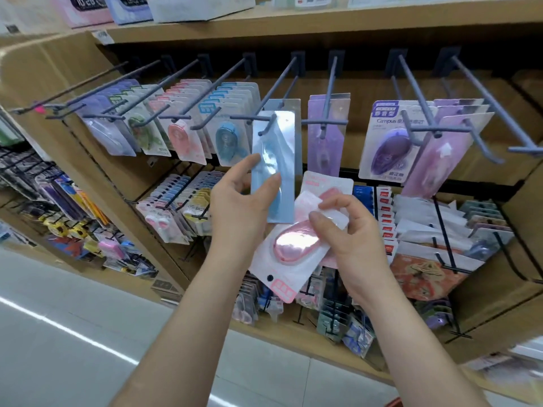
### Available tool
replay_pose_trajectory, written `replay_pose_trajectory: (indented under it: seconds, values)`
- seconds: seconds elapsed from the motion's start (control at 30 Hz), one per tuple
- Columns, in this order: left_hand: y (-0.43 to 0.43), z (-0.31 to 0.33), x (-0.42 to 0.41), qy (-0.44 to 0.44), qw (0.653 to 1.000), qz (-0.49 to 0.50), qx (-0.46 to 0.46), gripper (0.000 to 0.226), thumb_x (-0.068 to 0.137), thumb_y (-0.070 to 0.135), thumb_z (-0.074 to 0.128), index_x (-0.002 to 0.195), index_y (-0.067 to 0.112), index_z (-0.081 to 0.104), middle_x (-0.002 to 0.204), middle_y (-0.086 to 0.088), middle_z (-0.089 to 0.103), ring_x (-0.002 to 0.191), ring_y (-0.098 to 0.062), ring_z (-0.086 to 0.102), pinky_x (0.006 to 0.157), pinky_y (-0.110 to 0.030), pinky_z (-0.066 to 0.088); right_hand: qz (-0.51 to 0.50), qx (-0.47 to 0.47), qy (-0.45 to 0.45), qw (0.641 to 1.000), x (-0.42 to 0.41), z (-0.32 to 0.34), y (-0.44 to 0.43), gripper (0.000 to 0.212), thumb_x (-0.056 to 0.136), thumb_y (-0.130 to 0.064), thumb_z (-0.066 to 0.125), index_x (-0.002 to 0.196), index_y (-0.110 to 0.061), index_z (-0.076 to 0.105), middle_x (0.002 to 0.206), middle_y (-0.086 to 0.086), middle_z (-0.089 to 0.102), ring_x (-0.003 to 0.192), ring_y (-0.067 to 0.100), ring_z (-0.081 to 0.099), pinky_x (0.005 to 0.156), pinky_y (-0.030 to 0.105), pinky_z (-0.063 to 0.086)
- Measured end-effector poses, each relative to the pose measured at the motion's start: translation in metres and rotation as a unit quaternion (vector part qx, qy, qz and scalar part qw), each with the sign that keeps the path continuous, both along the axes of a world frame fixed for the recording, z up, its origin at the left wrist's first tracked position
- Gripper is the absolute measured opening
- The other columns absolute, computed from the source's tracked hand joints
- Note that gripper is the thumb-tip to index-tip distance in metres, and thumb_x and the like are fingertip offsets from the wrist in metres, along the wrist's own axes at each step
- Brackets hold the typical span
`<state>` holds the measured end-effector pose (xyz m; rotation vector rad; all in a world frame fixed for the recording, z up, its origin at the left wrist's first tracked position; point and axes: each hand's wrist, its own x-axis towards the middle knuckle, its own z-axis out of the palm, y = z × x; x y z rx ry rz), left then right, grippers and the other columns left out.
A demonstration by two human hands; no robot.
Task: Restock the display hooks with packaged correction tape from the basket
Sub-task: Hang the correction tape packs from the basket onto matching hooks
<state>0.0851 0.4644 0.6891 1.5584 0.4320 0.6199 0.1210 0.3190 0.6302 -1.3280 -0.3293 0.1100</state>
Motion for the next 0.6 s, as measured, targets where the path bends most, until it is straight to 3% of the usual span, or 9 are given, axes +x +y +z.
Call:
replay_pose_trajectory:
  seconds: [0.07, 0.13, 0.23, 0.33, 0.4, 0.5, 0.6]
  values:
    - [0.004, -0.004, 0.012, 0.002, 1.000, 0.017, 0.006, 0.042, 0.089, 0.018, 0.072, 0.130, 0.018, 0.062, 0.093, 0.010, 0.069, 0.072, 0.010, 0.065, 0.062, -0.010, 0.050, -0.042, -0.040, -0.024, 0.998, 0.000, -0.002, -0.007, 0.018, 0.075, -0.039, 0.075, 0.088, -0.034, 0.064, 0.104, -0.020, 0.065, 0.114, 0.025, 0.060, 0.099, 0.060, 0.048]
    - [0.008, -0.006, 0.026, -0.001, 1.000, 0.023, 0.015, 0.041, 0.090, 0.016, 0.071, 0.130, 0.014, 0.063, 0.099, 0.006, 0.071, 0.072, 0.009, 0.065, 0.063, -0.008, 0.050, -0.068, -0.049, -0.031, 0.996, 0.002, -0.004, -0.014, 0.018, 0.078, -0.031, 0.076, 0.091, -0.035, 0.064, 0.100, -0.026, 0.064, 0.112, 0.017, 0.060, 0.101, 0.060, 0.046]
    - [0.016, -0.010, 0.052, 0.020, 0.998, 0.023, 0.052, 0.044, 0.091, 0.020, 0.071, 0.133, 0.014, 0.061, 0.116, -0.003, 0.071, 0.096, -0.005, 0.068, 0.084, -0.023, 0.058, -0.088, -0.045, -0.026, 0.995, 0.002, -0.001, -0.018, 0.024, 0.084, -0.019, 0.075, 0.097, -0.035, 0.062, 0.100, -0.030, 0.061, 0.107, 0.013, 0.060, 0.097, 0.056, 0.050]
    - [0.021, -0.013, 0.066, 0.065, 0.994, -0.005, 0.084, 0.048, 0.094, 0.028, 0.067, 0.140, 0.022, 0.054, 0.128, -0.003, 0.065, 0.111, -0.014, 0.064, 0.092, -0.028, 0.054, -0.087, -0.025, -0.013, 0.996, 0.001, 0.004, -0.016, 0.030, 0.082, -0.023, 0.076, 0.105, -0.037, 0.060, 0.115, -0.005, 0.061, 0.100, 0.023, 0.065, 0.082, 0.061, 0.055]
    - [0.019, -0.013, 0.058, 0.116, 0.983, -0.022, 0.143, 0.048, 0.098, 0.036, 0.058, 0.144, 0.031, 0.047, 0.133, 0.001, 0.057, 0.122, -0.014, 0.055, 0.096, -0.026, 0.046, -0.086, -0.018, -0.019, 0.996, 0.000, 0.006, -0.016, 0.035, 0.082, -0.024, 0.076, 0.110, -0.036, 0.059, 0.120, 0.005, 0.060, 0.103, 0.030, 0.065, 0.083, 0.062, 0.055]
    - [0.009, -0.013, 0.023, 0.119, 0.977, -0.068, 0.162, 0.043, 0.099, 0.039, 0.055, 0.140, 0.028, 0.049, 0.114, 0.014, 0.059, 0.109, -0.005, 0.059, 0.087, -0.018, 0.045, -0.078, -0.011, -0.012, 0.997, -0.001, 0.008, -0.017, 0.040, 0.080, -0.030, 0.076, 0.114, -0.039, 0.057, 0.125, 0.008, 0.060, 0.109, 0.035, 0.063, 0.084, 0.064, 0.055]
    - [-0.008, -0.015, -0.019, 0.136, 0.962, -0.219, 0.092, 0.047, 0.082, 0.049, 0.068, 0.126, 0.034, 0.058, 0.107, 0.011, 0.069, 0.100, -0.006, 0.067, 0.082, -0.023, 0.055, -0.063, -0.013, -0.010, 0.998, -0.002, 0.005, -0.015, 0.046, 0.078, -0.034, 0.078, 0.116, -0.044, 0.055, 0.128, 0.008, 0.060, 0.112, 0.034, 0.063, 0.085, 0.065, 0.054]
